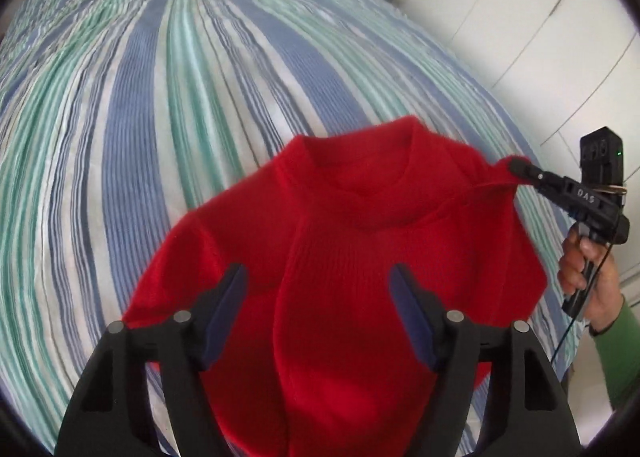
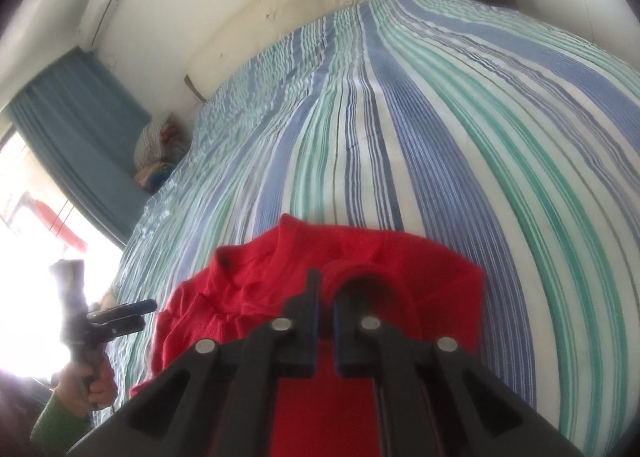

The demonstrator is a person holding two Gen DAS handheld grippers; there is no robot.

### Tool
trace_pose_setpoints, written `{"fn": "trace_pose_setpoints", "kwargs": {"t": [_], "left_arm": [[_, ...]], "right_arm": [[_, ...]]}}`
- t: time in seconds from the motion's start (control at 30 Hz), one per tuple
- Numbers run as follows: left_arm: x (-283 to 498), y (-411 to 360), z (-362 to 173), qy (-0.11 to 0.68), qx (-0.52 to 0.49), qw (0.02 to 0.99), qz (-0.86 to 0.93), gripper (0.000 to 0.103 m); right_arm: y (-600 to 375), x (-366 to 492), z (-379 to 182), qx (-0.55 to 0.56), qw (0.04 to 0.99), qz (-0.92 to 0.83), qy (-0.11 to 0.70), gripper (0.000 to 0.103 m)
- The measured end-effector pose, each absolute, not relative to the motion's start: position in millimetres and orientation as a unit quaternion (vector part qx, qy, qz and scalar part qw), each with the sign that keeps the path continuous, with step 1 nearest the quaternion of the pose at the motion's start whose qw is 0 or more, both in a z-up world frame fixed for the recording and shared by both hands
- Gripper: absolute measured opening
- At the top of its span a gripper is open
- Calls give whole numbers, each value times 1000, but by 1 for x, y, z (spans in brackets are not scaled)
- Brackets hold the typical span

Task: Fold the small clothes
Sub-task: 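Lift the hem with both grippers and fold it toward the collar, then release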

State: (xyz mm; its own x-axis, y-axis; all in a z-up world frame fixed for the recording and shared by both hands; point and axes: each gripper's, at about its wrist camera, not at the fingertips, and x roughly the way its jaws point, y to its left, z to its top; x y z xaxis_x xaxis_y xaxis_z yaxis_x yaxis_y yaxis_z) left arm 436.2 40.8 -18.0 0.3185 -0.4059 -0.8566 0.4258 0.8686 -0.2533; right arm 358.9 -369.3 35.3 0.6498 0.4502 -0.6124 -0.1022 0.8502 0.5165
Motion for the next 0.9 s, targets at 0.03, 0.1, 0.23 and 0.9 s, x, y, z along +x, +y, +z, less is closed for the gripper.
{"fn": "trace_pose_setpoints", "kwargs": {"t": [0.03, 0.1, 0.23, 0.9], "left_arm": [[441, 36, -25, 536, 14, 806, -252, 68], [447, 31, -35, 548, 14, 798, -250, 44], [443, 36, -22, 519, 0, 821, -237, 5], [406, 107, 20, 441, -36, 886, -141, 91]], "right_arm": [[-369, 357, 38, 223, 880, 160, 387, 6], [-368, 352, 43, 218, 882, 164, 384, 6], [-365, 348, 51, 209, 881, 175, 387, 6], [-356, 364, 56, 240, 867, 172, 403, 74]]}}
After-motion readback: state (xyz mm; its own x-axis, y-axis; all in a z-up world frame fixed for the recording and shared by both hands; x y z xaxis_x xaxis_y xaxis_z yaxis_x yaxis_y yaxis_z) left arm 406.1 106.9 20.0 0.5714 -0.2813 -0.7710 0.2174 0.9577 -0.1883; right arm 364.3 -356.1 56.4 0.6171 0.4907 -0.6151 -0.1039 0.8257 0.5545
